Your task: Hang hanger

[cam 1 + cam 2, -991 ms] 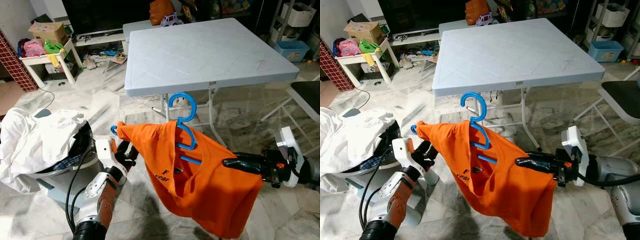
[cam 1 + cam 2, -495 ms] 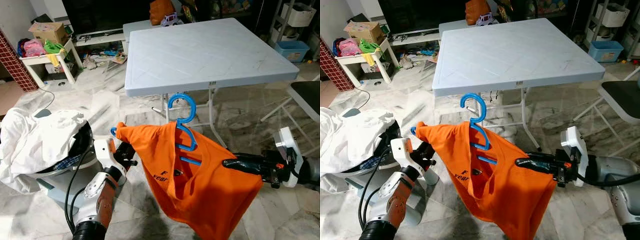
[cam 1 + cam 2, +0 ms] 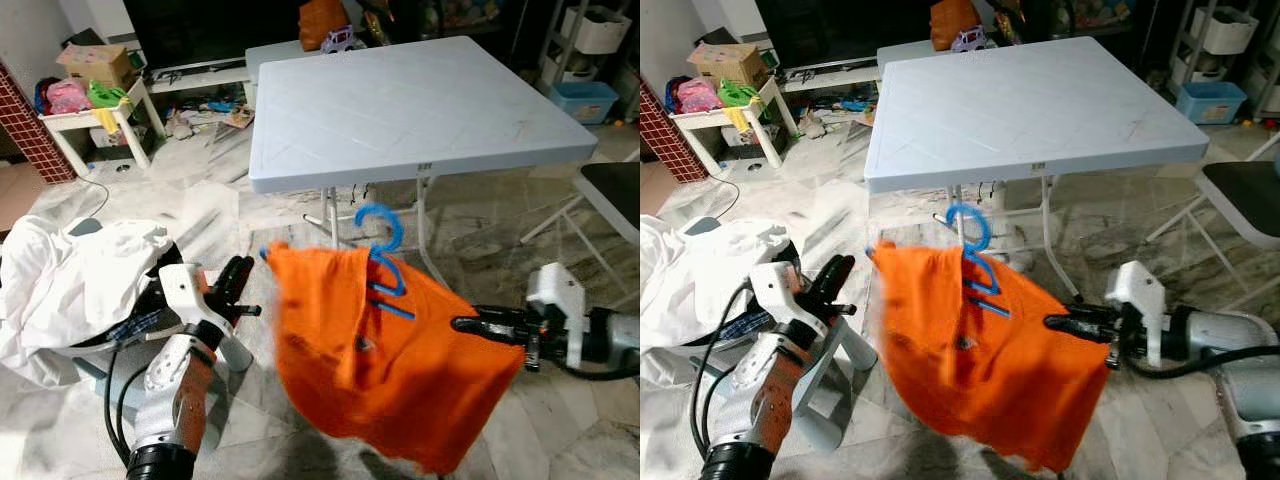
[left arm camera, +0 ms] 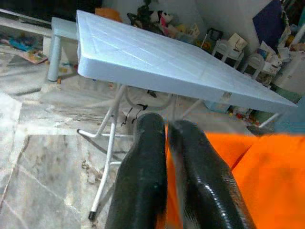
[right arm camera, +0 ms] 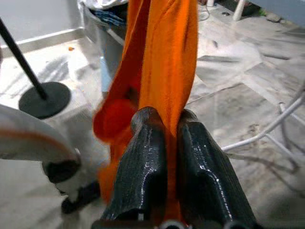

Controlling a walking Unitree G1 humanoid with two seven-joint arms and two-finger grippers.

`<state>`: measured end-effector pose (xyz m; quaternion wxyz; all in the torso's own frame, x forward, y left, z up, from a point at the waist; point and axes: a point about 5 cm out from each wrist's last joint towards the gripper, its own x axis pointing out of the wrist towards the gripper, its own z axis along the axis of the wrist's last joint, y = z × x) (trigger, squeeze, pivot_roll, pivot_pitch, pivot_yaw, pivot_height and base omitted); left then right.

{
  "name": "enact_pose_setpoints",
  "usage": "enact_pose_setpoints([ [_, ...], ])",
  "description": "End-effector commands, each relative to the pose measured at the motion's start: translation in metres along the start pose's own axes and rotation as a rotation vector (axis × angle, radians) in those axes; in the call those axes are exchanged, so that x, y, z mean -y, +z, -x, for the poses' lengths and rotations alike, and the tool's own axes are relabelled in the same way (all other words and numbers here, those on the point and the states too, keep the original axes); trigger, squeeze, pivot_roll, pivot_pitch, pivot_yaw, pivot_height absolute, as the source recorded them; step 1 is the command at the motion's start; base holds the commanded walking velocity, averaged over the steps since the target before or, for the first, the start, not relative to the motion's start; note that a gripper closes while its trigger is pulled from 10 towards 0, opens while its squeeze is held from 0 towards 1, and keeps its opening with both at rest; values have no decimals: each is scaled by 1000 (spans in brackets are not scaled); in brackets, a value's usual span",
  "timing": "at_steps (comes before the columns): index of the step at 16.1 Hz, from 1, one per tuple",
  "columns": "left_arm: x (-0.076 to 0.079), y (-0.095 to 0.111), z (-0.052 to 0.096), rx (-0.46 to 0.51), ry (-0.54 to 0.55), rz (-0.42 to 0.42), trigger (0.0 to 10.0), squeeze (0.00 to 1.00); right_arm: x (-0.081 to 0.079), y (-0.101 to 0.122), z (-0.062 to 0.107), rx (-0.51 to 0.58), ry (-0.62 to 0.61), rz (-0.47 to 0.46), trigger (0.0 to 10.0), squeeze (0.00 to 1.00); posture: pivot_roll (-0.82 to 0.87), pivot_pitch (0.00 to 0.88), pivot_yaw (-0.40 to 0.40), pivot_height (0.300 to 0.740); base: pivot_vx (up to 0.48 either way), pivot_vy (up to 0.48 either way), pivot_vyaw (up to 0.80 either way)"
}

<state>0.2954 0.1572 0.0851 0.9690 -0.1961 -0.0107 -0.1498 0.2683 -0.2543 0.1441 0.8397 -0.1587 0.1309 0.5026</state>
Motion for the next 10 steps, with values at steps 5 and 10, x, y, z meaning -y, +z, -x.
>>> enact_pose_setpoints([
  [5,3,-4,-3,-51,-11,-61,0,0,6,13,-7,35,-34,125,10000,0,-87,0,117,740,0,0,0],
  [10,-13,-11,5,-82,100,-159,10000,0,11,29,0,147,-46,64,10000,0,-95,0,122,740,0,0,0],
])
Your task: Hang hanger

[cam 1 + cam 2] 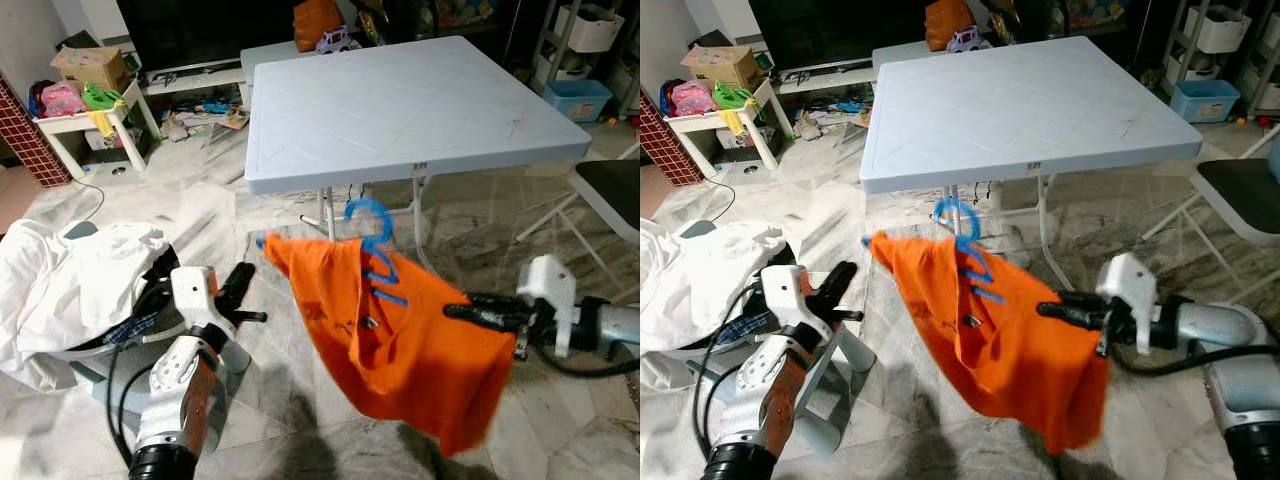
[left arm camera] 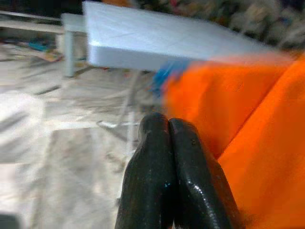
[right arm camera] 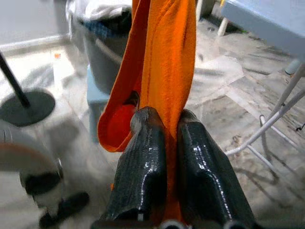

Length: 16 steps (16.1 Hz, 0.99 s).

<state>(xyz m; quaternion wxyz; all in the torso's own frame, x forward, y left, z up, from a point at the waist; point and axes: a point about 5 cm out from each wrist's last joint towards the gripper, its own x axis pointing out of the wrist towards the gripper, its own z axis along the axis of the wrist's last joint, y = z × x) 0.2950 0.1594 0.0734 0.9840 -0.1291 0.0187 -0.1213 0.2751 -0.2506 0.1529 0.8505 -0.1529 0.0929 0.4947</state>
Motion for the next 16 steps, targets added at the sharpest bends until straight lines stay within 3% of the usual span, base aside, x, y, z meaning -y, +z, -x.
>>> enact_pose_setpoints([
  [1,-9,-4,3,-20,43,-32,10000,0,7,24,3,105,-7,26,10000,0,-95,0,120,740,0,0,0],
  [2,-9,-5,4,-18,40,-21,10000,0,7,26,4,117,0,18,10000,0,-96,0,119,740,0,0,0],
  [3,-10,-6,4,-21,41,-17,10000,1000,7,27,4,117,4,15,10000,0,-96,0,118,740,0,0,0],
  [9,0,-2,-10,4,-1,-74,10000,1000,-10,22,16,87,142,-57,10000,0,-116,0,121,740,0,0,0],
  [13,2,0,-13,40,-7,-31,10000,1000,-15,23,21,92,169,-95,10000,0,-124,0,127,740,0,0,0],
  [14,1,1,-14,50,-3,-21,10000,769,-17,23,22,90,175,-102,10000,0,-124,0,127,740,0,0,0],
  [16,-1,2,-15,59,8,21,10000,0,-18,24,23,88,187,-108,10000,0,-124,0,127,740,0,0,0],
])
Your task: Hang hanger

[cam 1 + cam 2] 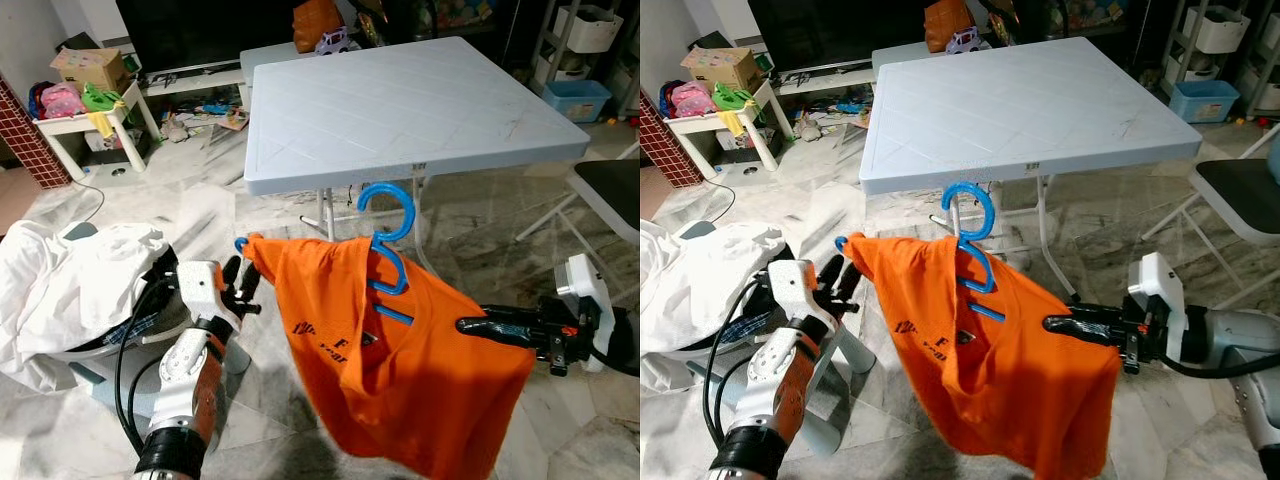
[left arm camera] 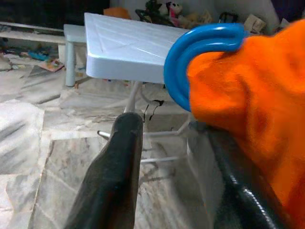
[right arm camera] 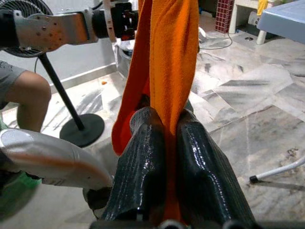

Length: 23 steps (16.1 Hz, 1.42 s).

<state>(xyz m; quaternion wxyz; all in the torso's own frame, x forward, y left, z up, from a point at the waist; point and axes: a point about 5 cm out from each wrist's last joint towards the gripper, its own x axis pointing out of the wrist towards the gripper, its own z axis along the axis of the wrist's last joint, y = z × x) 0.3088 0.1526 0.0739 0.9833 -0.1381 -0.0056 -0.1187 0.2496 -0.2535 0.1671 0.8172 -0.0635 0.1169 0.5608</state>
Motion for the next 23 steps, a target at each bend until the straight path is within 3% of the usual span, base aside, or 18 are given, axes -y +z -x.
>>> enact_pose_setpoints([
  [1,-7,2,0,6,26,15,10000,0,-2,12,3,18,24,44,10000,0,-124,0,127,740,0,0,0],
  [6,-10,5,-10,29,35,108,10000,0,-9,13,6,9,41,33,10000,0,-147,0,126,740,0,0,0],
  [7,-3,7,-15,40,-3,144,0,0,-10,13,6,7,44,28,10000,0,-151,0,128,740,0,0,0],
  [12,17,6,-23,52,-101,224,0,0,-13,10,6,3,46,15,10000,0,-154,0,133,740,0,0,0],
  [17,9,8,-21,69,-85,249,0,0,-13,7,6,-8,46,10,10000,0,-153,0,132,740,0,0,0],
  [23,10,14,-21,69,-89,175,0,0,-5,1,1,-44,-22,26,10000,0,-136,0,128,740,0,0,0],
])
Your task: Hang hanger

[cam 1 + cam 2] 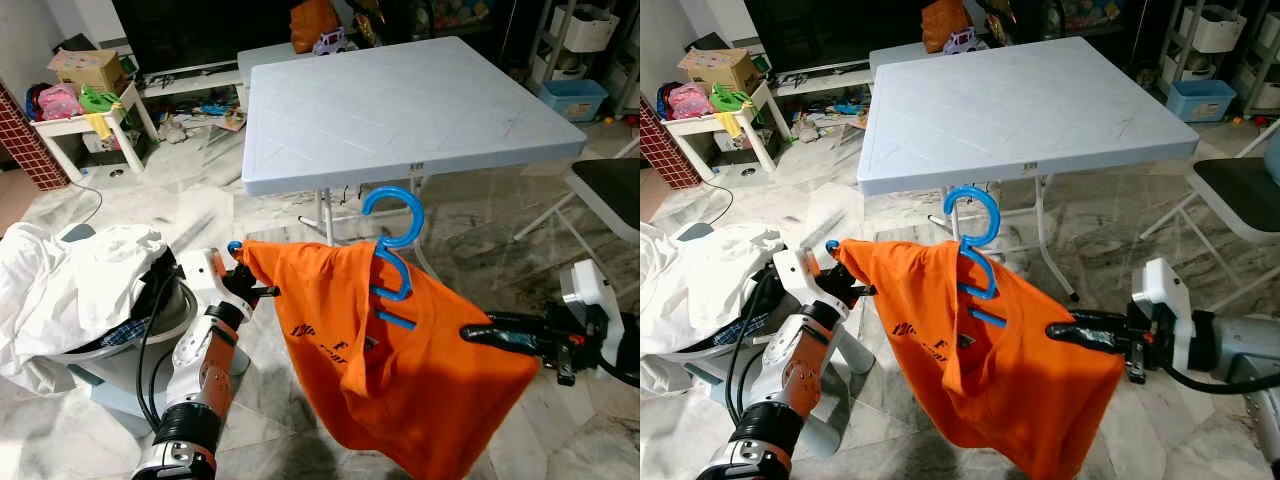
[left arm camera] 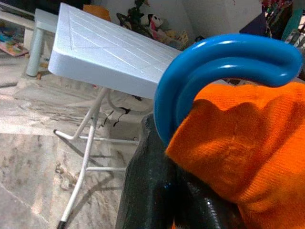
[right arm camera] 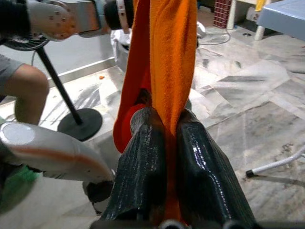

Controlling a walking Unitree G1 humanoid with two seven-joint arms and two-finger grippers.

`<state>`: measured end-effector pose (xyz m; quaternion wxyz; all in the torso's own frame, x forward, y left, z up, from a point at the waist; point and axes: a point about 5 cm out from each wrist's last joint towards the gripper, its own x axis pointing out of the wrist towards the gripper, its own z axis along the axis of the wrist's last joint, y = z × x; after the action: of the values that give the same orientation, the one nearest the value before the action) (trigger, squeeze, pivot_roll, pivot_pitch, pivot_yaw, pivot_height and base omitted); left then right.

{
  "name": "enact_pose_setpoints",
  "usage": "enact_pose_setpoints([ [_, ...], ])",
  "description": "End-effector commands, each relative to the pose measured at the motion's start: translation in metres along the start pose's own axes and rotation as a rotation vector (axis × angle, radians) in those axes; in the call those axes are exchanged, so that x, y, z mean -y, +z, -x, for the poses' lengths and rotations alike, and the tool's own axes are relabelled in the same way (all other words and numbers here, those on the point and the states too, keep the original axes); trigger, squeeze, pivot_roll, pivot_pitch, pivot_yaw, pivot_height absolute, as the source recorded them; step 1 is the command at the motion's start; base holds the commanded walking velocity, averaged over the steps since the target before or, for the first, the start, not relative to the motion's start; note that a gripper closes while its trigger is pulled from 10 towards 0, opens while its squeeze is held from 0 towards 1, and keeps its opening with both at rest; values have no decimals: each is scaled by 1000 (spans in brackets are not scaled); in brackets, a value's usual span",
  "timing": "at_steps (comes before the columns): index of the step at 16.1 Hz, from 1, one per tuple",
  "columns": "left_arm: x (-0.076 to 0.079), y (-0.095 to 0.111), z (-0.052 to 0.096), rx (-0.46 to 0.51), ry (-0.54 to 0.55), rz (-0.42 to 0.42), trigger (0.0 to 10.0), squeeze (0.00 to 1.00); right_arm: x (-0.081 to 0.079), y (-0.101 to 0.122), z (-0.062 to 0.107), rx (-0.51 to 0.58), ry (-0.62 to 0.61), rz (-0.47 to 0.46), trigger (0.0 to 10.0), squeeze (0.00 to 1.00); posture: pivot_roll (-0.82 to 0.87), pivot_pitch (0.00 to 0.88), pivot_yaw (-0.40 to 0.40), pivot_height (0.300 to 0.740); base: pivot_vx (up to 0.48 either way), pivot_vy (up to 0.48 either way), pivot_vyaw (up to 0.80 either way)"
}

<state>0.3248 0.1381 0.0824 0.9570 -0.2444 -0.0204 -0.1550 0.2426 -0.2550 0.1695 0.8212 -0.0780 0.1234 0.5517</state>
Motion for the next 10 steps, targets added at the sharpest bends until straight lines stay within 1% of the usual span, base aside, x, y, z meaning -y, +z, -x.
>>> enact_pose_setpoints([
  [1,-2,9,-1,14,-5,-50,0,0,2,-1,-5,-19,-7,15,10000,0,-136,0,128,740,0,0,0],
  [3,-2,8,0,3,-8,-66,0,0,6,-2,-7,-26,-34,32,10000,0,-130,0,125,740,0,0,0],
  [5,-1,4,1,-35,-10,-114,0,0,18,-5,-14,-63,-137,74,10000,0,-130,0,125,740,0,0,0],
  [6,1,3,2,-46,-16,-138,0,0,23,-7,-17,-74,-184,84,10000,0,-130,0,125,740,0,0,0],
  [7,5,2,3,-52,-28,-163,0,0,26,-9,-20,-80,-202,92,10000,0,-125,0,125,740,0,0,0],
  [8,10,1,3,-63,-45,-203,0,0,29,-12,-28,-90,-237,114,10000,0,-125,0,125,740,0,0,0],
  [10,14,1,3,-59,-57,-209,0,0,29,-15,-36,-98,-236,122,10000,0,-118,0,123,740,0,0,0],
])
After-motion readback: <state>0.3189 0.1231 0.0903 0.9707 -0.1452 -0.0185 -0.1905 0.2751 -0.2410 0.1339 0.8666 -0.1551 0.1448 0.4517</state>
